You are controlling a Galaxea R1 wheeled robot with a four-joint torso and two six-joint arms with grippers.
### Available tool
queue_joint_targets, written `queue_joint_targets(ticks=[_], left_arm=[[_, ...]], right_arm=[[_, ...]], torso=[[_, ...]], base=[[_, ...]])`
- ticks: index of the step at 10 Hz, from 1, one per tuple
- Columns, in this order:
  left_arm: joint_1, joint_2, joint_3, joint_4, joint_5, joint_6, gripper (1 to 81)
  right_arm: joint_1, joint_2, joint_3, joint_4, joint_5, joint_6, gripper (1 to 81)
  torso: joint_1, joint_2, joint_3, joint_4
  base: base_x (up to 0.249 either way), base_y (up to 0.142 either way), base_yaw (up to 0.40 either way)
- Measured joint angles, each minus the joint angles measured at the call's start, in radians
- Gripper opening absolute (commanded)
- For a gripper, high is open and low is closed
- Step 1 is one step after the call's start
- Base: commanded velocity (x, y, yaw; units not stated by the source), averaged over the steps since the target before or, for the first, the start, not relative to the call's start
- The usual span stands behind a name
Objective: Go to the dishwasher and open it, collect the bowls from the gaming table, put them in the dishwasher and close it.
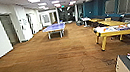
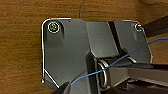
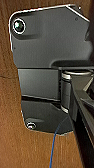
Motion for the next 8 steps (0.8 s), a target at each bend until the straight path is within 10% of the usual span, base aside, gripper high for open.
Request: queue_joint_targets(ticks=[8], left_arm=[[0.0,0.003,0.0,0.0,0.0,0.0,81.1]], right_arm=[[-0.004,0.001,0.0,0.0,0.0,0.0,81.1]], torso=[[0.0,0.0,0.0,0.0]], base=[[0.197,0.0,0.0]])
